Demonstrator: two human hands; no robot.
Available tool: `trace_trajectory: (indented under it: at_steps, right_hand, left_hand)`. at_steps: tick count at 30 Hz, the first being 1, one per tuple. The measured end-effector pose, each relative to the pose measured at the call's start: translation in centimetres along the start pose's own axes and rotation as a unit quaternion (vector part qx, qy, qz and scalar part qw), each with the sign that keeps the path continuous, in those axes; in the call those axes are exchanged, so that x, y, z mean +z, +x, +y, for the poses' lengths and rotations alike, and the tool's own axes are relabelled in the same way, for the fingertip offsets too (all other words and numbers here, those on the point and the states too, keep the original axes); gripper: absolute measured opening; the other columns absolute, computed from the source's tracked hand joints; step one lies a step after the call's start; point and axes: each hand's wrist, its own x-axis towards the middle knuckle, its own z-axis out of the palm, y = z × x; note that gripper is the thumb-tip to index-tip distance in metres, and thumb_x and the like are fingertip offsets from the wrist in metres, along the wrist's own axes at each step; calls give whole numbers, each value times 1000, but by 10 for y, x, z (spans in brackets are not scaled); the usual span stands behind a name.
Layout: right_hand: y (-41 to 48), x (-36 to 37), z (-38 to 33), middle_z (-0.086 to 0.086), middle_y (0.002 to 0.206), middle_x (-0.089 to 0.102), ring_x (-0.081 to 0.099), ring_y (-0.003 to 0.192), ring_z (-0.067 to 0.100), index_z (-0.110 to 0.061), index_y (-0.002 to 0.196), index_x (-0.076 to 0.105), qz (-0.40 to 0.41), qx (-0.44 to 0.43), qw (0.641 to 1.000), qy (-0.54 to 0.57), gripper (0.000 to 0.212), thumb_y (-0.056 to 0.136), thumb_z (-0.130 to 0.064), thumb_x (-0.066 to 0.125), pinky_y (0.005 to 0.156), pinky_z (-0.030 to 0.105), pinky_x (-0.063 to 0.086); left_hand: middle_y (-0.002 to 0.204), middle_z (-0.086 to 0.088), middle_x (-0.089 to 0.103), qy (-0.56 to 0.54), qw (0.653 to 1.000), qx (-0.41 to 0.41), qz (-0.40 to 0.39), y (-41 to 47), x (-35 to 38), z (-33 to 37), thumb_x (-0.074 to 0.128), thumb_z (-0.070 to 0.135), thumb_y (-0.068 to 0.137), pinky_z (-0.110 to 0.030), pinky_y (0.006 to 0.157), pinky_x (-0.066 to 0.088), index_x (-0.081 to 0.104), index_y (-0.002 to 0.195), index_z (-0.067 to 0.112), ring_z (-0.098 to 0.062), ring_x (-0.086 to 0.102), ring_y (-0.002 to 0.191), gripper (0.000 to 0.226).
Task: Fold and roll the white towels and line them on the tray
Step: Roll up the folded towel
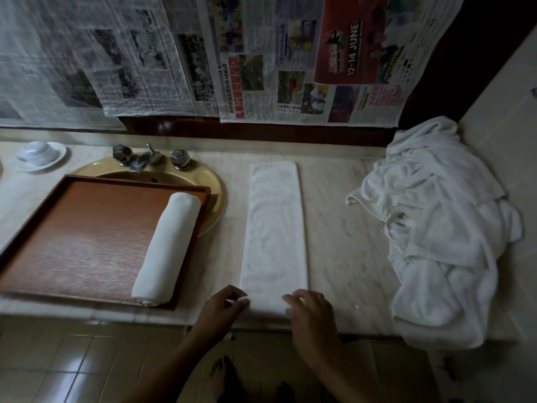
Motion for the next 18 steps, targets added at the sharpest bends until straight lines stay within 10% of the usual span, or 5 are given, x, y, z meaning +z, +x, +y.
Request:
trace_trajectory:
  at_steps: [6,11,18]
  right_hand:
    - [-29,27,-17,11,159,42,34,148,38,-19,149,53,-7,-54,995,-89,56,94,-23,42,114,62,26]
    - [-21,30,-4,9,170,14,8,157,35,-18,163,21,-48,-69,994,-65,80,90,-17,53,119,56,14]
    - [12,27,7,14,162,34,35,149,36,-14,158,35,-109,-76,986,-104,76,84,-24,52,116,58,24]
  left_hand:
    - [100,3,68,71,995,22,65,-11,13,8,65,29,99,-16,60,48,66,100,20,-8,64,78,9]
    - [139,-4,59,337,915,206,79,-21,52,-9,75,17,81,-39,105,42,58,133,18,-23,55,129,56]
    - [162,-15,35,481,849,220,13,5,54,-20,74,3,59,-48,121,12,33,157,8,-32,28,152,106]
